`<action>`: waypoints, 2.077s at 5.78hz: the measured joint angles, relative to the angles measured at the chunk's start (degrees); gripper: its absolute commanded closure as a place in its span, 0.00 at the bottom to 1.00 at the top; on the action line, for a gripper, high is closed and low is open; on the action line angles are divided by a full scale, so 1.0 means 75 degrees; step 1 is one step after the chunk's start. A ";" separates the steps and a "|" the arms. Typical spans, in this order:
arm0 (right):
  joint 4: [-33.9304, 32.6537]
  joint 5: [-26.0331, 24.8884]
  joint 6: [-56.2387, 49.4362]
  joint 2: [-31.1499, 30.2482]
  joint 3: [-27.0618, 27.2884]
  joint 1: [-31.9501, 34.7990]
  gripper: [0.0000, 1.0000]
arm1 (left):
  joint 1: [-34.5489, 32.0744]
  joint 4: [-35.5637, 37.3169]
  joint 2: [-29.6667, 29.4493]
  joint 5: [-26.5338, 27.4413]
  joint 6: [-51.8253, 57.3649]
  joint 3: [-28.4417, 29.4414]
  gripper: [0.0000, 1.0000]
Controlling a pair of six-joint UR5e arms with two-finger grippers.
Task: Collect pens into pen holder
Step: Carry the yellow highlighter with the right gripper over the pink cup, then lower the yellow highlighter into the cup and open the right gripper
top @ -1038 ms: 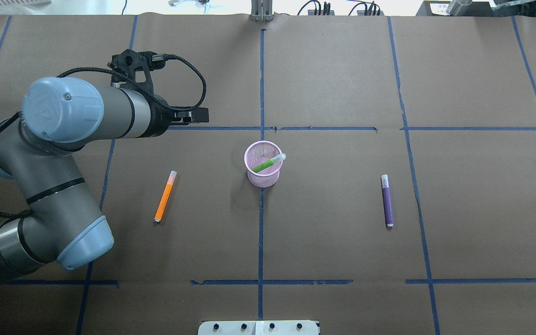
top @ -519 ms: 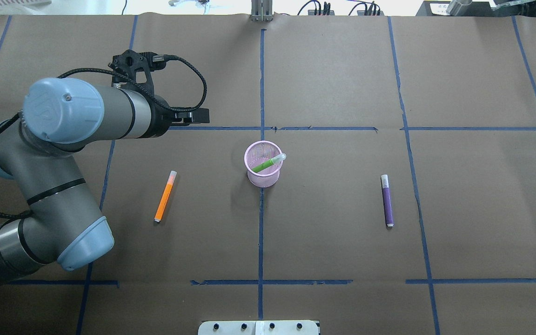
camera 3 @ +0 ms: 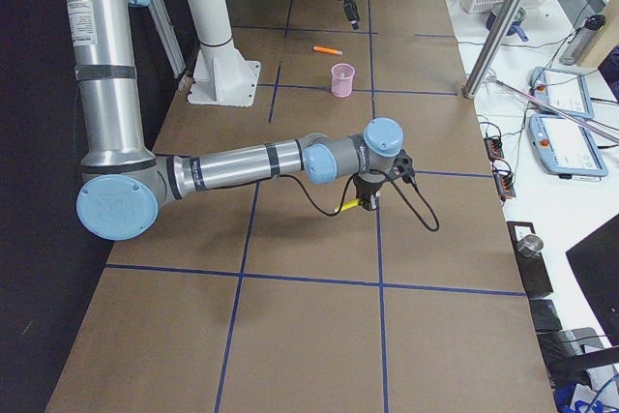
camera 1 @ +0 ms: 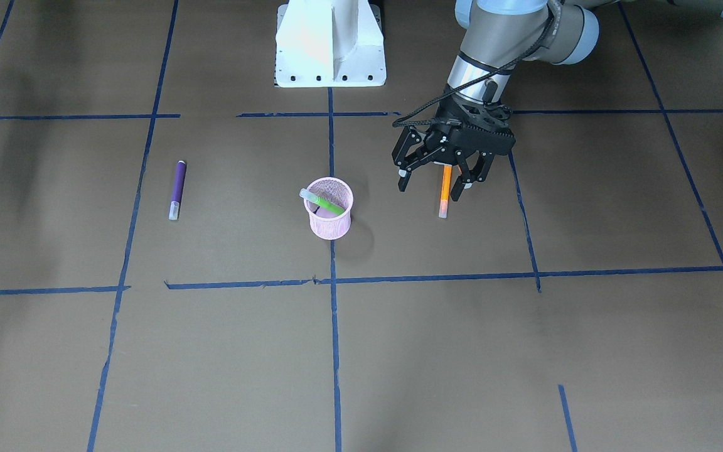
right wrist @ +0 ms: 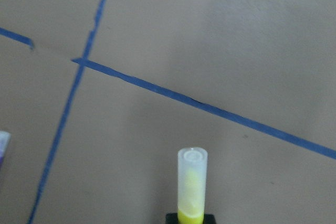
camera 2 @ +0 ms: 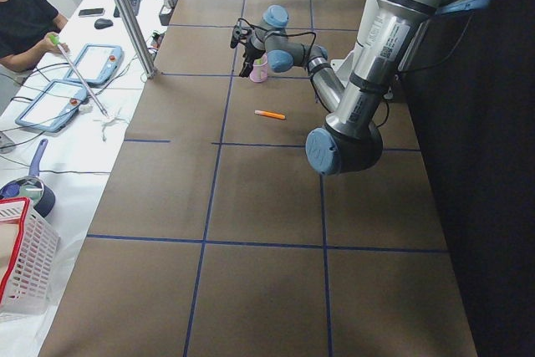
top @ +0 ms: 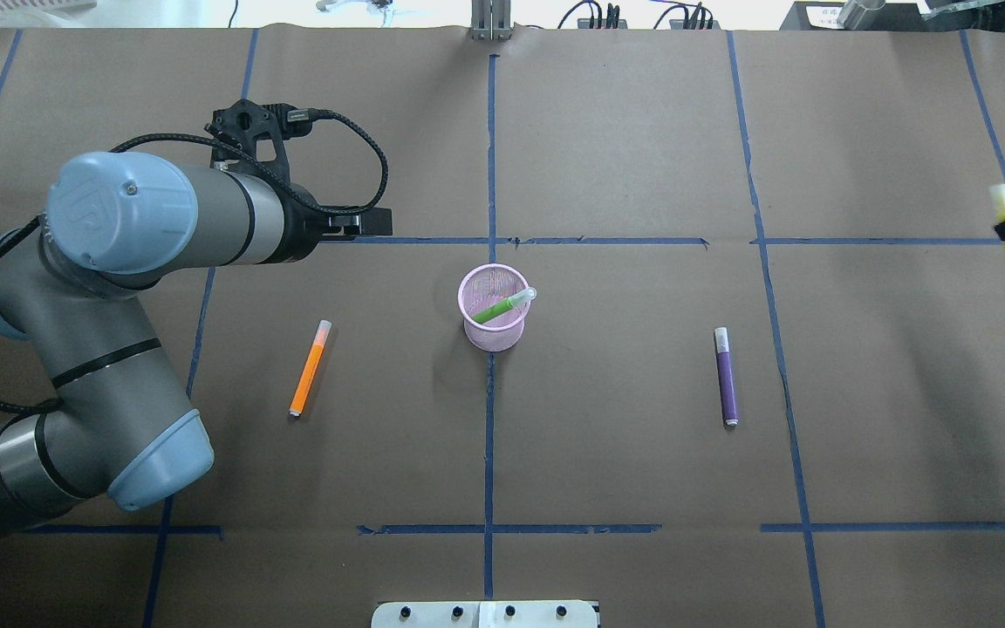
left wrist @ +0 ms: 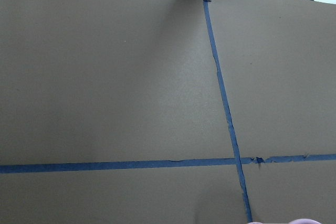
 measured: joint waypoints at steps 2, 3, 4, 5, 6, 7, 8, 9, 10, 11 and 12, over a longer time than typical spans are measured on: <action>0.1426 -0.0607 0.3380 0.0943 0.0722 -0.1172 1.00 | 0.0027 -0.0863 0.0463 -0.0005 0.0036 0.0167 0.00; 0.1818 -0.1244 0.4830 0.1583 0.0906 -0.1872 1.00 | 0.0033 -0.1383 0.0740 -0.0006 0.0040 0.0272 0.00; 0.1935 -0.1919 0.5647 0.2121 0.1049 -0.2508 1.00 | 0.0042 -0.1630 0.0848 -0.0009 0.0042 0.0327 0.00; 0.1953 -0.2676 0.6186 0.2563 0.1084 -0.3131 1.00 | 0.0059 -0.1701 0.0842 -0.0015 0.0038 0.0392 0.00; 0.1926 -0.3546 0.6739 0.2966 0.1061 -0.3798 1.00 | 0.0089 -0.1724 0.0789 -0.0017 0.0040 0.0524 0.00; 0.1822 -0.4415 0.7114 0.3331 0.0985 -0.4401 1.00 | 0.0111 -0.1866 0.0746 -0.0053 0.0220 0.0704 0.00; 0.1699 -0.5176 0.7421 0.3663 0.0823 -0.4896 0.99 | 0.0116 -0.2141 0.0709 -0.0193 0.0602 0.0902 0.00; 0.1644 -0.5704 0.7712 0.3981 0.0564 -0.5227 0.99 | 0.0137 -0.2357 0.0702 -0.0222 0.0866 0.1100 0.00; 0.1628 -0.6122 0.7877 0.4281 0.0230 -0.5477 0.98 | 0.0157 -0.2539 0.0722 -0.0131 0.0954 0.1257 0.00; 0.1623 -0.6390 0.7925 0.4438 0.0002 -0.5663 0.96 | 0.0163 -0.2680 0.0733 -0.0119 0.0982 0.1319 0.00; 0.1619 -0.6594 0.7925 0.4479 -0.0099 -0.5825 0.88 | 0.0166 -0.2728 0.0744 -0.0124 0.0989 0.1307 0.00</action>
